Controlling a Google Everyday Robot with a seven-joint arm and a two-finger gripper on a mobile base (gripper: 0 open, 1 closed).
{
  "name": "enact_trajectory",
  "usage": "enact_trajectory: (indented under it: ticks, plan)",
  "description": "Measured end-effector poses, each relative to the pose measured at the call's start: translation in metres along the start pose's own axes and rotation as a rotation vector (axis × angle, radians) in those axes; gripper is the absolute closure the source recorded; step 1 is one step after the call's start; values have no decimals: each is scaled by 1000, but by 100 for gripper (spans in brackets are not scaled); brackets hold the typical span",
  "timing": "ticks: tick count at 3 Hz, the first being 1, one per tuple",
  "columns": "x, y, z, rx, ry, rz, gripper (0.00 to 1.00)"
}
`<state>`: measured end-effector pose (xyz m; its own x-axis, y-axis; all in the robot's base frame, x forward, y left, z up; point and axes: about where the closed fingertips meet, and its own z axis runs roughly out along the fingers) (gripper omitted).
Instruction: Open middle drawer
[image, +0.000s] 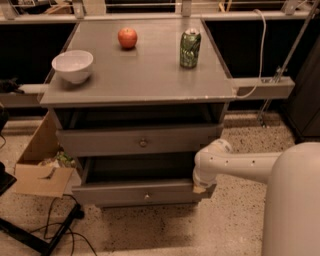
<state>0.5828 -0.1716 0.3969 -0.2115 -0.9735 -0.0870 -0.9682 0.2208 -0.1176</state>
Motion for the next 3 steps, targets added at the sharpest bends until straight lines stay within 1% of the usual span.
enact_trajectory:
  ticks: [1,2,3]
  plan:
    - [0,0,1,0,0,0,100]
    - [7,12,-2,-18,2,4,100]
    - [7,27,-9,-42,0,-4,100]
